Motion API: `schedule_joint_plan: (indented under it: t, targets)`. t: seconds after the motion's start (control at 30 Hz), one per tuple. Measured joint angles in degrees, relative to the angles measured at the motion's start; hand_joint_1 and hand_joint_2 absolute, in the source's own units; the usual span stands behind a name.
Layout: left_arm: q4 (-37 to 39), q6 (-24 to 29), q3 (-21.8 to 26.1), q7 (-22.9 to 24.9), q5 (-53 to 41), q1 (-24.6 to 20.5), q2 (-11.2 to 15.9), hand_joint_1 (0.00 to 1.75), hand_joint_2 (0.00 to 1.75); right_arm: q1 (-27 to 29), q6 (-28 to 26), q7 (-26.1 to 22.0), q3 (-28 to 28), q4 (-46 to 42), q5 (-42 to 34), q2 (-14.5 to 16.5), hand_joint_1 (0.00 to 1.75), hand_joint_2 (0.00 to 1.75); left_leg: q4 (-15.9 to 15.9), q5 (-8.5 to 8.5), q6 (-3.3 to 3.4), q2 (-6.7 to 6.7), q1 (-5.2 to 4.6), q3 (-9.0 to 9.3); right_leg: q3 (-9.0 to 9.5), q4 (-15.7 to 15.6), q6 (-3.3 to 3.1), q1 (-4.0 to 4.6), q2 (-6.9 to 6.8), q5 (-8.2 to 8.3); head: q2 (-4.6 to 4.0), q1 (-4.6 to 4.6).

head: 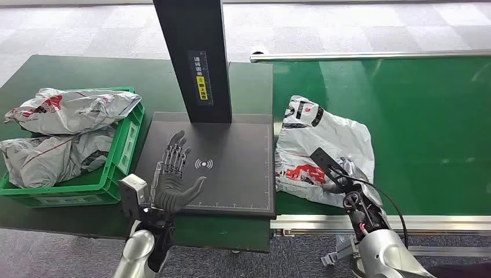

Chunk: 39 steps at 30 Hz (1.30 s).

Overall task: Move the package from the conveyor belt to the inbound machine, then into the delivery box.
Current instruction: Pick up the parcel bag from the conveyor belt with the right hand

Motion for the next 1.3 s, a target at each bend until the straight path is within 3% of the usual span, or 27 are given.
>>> schedule_joint_plan:
  t: [0.47,0.7,1.0,1.17,1.3]
  targets:
    - [-0.72,0.54,0.09,0.13,0.16,0.77,0.00,0.00,1.75,-0.80,1.00,-7.44,-0.42,0.26,-2.51,1.23,1.75,1.75,0.00,0.00,0.00,-0.01,0.01,0.00,0.01,0.00,0.00,0.01,0.00,0.00,0.01,0.00]
    - [-1.66,0.71,0.11,0.25,0.16,1.32,0.00,0.00,1.75,0.38,-3.32,-13.52,-0.44,-3.60,-6.79,2.25,1.75,1.75,0.00,0.00,0.00,0.00,0.00,-0.02,0.00,0.00,0.00,0.01,0.00,0.00,0.00,0.01]
    - [-2.28,3.33,-0.13,-0.44,-1.04,2.15,0.00,0.00,1.75,7.19,-12.60,-27.26,-2.67,-24.59,-28.43,5.88,1.75,1.75,-0.01,-0.01,-0.01,-0.01,0.01,-0.03,-0.03,0.00,-0.01,0.01,-0.01,-0.02,0.00,0.00]
    - [-2.27,4.71,-0.40,-1.71,-0.46,2.02,0.00,0.00,1.75,11.47,-22.07,-31.20,-2.40,-37.31,-30.02,7.60,1.75,1.75,-0.01,-0.02,0.00,0.01,0.00,-0.03,-0.02,0.00,0.00,0.01,0.00,-0.03,0.01,0.00]
    - [-2.22,9.92,-0.52,-4.64,-1.99,1.50,-0.02,0.00,1.75,14.30,-24.79,-33.27,0.01,-45.24,-29.33,8.56,1.75,1.75,-0.01,-0.02,0.00,0.03,0.01,-0.01,-0.02,0.00,0.00,0.01,0.00,-0.02,0.01,0.00]
